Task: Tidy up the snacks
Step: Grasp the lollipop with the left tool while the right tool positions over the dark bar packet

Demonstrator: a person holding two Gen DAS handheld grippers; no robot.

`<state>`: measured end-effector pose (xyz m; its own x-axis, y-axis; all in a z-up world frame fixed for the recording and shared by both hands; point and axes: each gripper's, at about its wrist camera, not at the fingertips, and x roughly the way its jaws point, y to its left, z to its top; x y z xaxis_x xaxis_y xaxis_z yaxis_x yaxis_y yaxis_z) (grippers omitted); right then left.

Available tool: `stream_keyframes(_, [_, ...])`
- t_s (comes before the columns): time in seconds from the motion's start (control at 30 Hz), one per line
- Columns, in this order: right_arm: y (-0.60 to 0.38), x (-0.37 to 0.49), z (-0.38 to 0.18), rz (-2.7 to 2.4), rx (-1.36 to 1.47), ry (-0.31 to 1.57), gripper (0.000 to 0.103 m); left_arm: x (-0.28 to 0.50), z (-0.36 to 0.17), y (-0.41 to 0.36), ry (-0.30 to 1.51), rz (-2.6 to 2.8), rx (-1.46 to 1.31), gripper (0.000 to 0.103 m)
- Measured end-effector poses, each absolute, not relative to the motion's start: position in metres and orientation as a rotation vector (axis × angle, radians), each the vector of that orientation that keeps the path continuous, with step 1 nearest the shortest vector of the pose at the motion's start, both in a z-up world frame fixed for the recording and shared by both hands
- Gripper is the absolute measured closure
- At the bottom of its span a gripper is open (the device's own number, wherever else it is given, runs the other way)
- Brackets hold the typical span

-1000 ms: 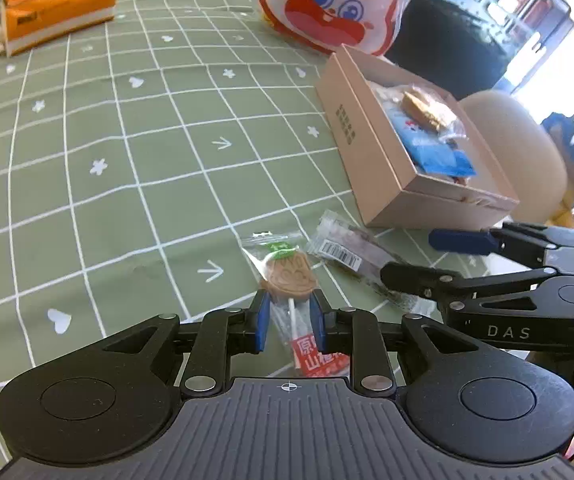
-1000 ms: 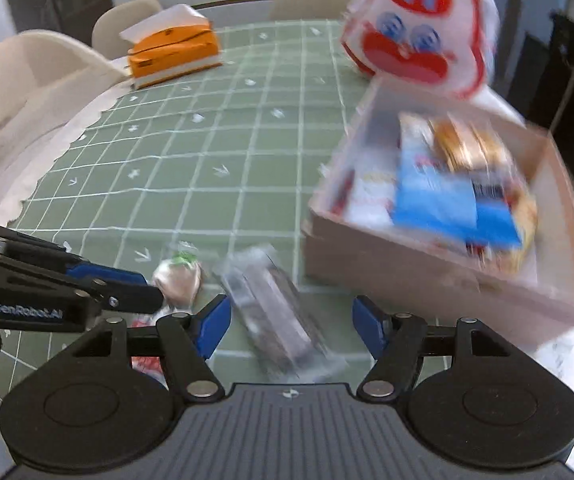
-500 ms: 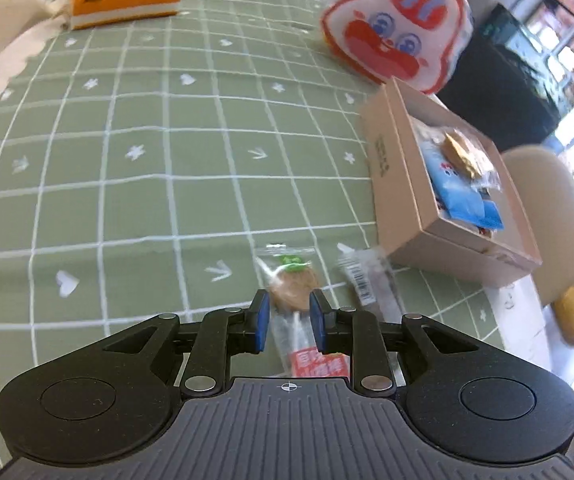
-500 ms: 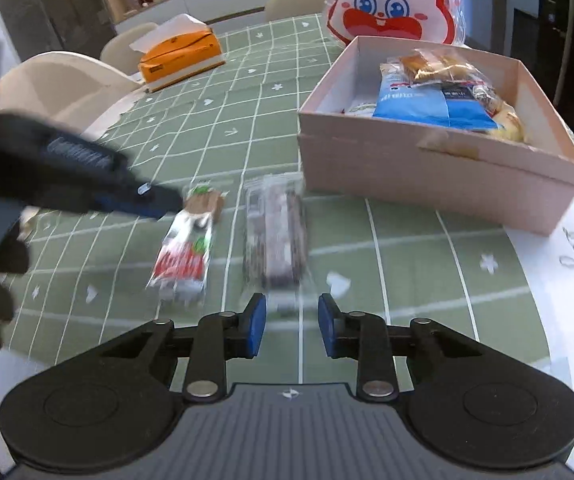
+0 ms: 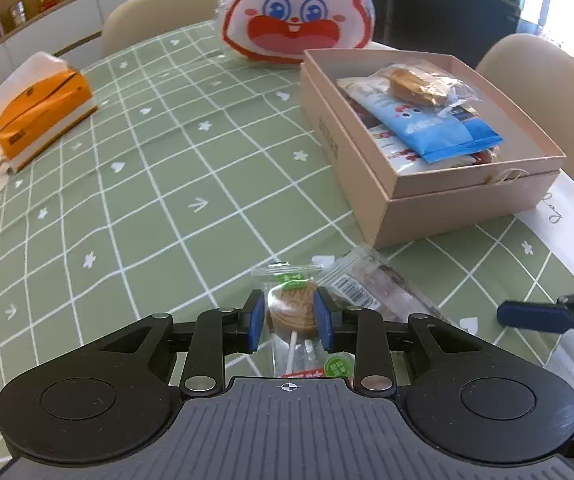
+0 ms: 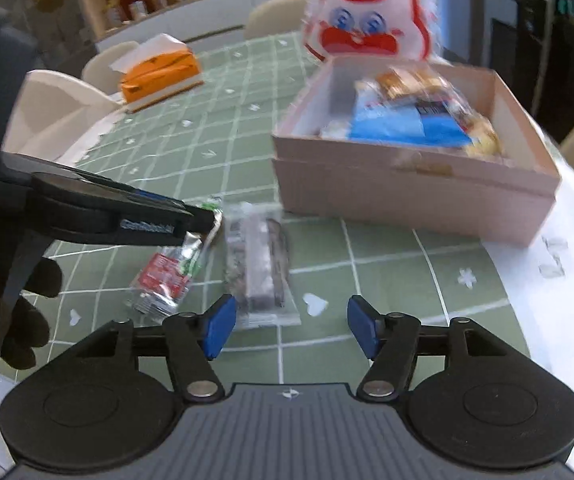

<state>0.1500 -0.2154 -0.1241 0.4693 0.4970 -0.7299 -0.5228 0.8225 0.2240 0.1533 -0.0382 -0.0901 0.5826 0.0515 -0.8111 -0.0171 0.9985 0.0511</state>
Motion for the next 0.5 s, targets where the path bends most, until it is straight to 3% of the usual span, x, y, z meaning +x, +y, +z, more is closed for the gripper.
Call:
stream_keyframes(0.27, [-0.222, 0.147, -0.129, 0.625, -0.004, 0.900, 0.029, 0.150, -0.092, -0.027, 0.933, -0.017, -0.060, 0.071])
stream_keyframes(0.5, [-0.207, 0.135, -0.133, 0.626, -0.104, 0.855, 0.016, 0.144, -0.093, -0.039, 0.904, -0.001, 0.122, 0.062])
